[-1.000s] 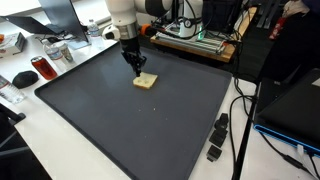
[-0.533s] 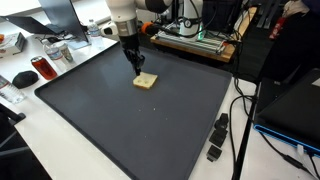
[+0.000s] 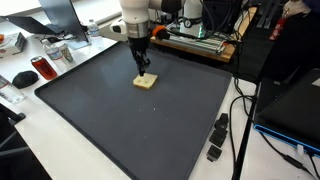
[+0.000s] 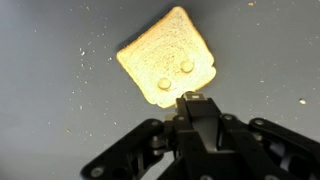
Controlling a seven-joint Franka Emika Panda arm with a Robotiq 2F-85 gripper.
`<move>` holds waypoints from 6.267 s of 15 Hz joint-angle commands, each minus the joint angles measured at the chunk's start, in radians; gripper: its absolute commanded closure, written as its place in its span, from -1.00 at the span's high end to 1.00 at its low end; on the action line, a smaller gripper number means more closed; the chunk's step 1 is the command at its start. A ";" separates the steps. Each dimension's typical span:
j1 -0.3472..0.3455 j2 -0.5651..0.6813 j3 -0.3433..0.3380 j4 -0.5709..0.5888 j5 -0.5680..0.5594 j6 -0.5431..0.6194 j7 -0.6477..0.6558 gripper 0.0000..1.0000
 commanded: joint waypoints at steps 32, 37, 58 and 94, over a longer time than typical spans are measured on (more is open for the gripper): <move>-0.031 0.268 0.076 0.489 0.015 -0.505 0.014 -0.89; -0.082 0.308 0.067 0.574 0.113 -0.559 -0.168 -0.89; -0.387 0.304 0.105 0.506 0.478 -0.470 -0.866 -0.89; -0.494 -0.100 0.102 -0.232 1.159 -0.014 -1.475 -0.89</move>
